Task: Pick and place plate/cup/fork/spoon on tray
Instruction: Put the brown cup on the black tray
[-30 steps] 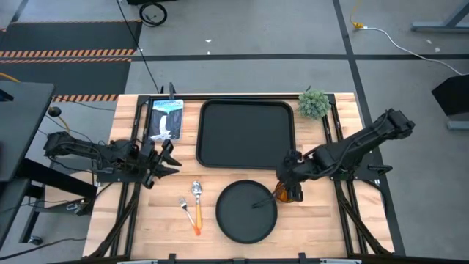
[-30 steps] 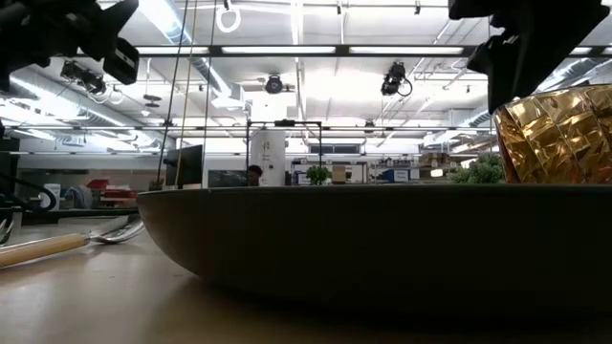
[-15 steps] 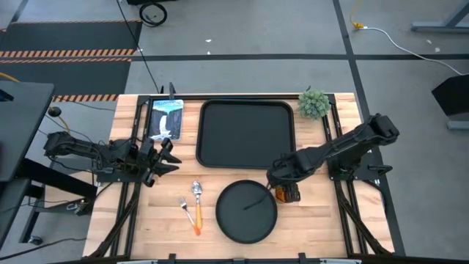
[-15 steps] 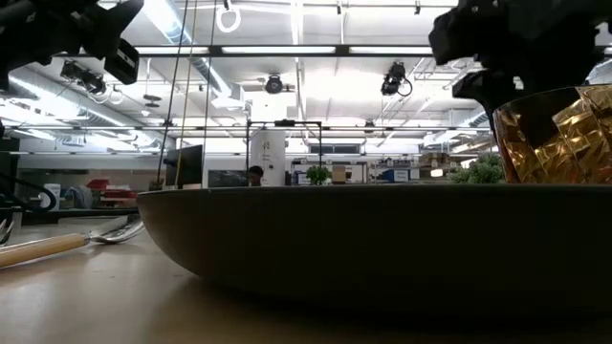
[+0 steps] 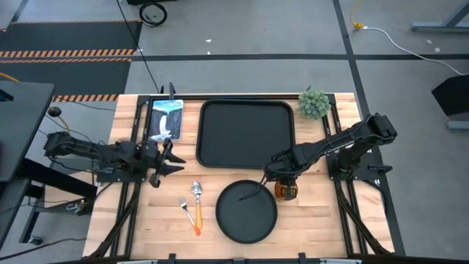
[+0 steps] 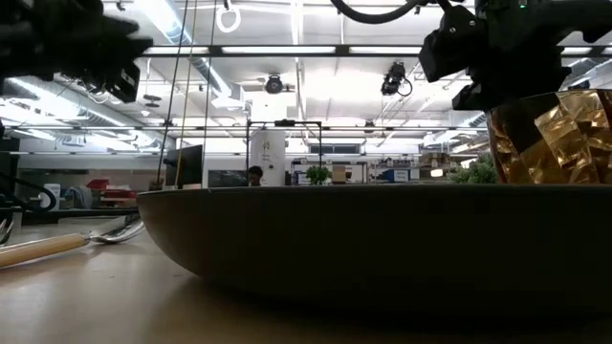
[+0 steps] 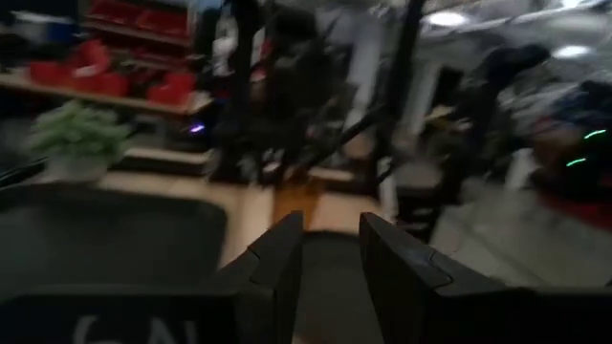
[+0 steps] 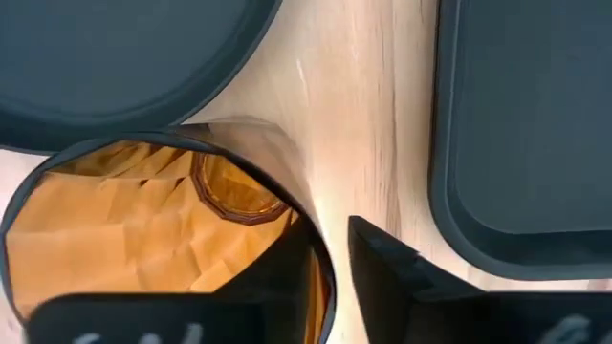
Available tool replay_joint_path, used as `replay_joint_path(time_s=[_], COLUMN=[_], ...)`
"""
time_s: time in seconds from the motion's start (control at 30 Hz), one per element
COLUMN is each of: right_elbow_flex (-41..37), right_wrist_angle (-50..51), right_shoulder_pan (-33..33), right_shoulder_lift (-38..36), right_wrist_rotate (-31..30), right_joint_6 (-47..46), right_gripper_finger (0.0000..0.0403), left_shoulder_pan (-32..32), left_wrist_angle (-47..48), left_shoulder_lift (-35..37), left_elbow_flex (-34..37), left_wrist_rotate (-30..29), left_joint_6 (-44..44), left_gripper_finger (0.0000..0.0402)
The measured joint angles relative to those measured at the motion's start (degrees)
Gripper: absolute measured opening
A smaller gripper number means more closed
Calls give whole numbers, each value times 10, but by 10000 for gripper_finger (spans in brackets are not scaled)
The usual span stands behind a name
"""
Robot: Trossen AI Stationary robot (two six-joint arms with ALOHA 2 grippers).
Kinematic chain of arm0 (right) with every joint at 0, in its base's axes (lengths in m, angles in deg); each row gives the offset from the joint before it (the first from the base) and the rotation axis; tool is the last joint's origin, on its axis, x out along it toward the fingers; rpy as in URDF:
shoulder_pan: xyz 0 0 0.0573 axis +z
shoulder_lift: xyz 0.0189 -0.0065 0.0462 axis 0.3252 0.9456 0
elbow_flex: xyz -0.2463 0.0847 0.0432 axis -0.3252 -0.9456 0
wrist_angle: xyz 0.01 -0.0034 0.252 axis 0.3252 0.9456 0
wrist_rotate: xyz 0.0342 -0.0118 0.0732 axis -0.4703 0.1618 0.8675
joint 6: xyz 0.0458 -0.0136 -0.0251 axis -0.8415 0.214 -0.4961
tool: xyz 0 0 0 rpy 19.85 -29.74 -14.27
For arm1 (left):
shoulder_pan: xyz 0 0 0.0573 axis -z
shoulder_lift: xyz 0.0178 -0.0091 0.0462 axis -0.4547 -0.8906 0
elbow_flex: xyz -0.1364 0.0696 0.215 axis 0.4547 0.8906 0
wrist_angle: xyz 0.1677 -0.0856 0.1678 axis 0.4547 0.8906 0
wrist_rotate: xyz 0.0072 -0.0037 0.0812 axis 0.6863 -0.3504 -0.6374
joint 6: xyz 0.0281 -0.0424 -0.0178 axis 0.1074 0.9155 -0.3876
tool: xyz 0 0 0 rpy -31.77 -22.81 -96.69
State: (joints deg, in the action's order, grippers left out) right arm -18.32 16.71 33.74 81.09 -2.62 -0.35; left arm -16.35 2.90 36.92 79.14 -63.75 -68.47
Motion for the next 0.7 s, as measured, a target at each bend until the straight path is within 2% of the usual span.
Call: replay_joint_path(time_s=[0.13, 0.27, 0.47, 0.57, 0.7], right_elbow_flex=[0, 0, 7, 34, 87], right_wrist_angle=[3, 18, 37, 78, 123], right_shoulder_pan=[0, 0, -22, -45, -86], right_shoulder_lift=[0, 0, -6, -6, -6], right_wrist_rotate=[8, 24, 37, 40, 42], right_joint_6=[-10, -10, 17, 24, 86], right_gripper_finger=[42, 14, 15, 11, 11], left_shoulder_pan=[0, 0, 0, 0, 0], left_wrist_angle=[43, 48, 43, 43, 44], left_shoulder_lift=[0, 0, 0, 0, 0], left_elbow_flex=[0, 0, 0, 0, 0], left_wrist_rotate=[-38, -42, -44, -44, -44], left_joint_6=[-24, -28, -28, -28, -28], left_gripper_finger=[114, 114, 114, 114, 114])
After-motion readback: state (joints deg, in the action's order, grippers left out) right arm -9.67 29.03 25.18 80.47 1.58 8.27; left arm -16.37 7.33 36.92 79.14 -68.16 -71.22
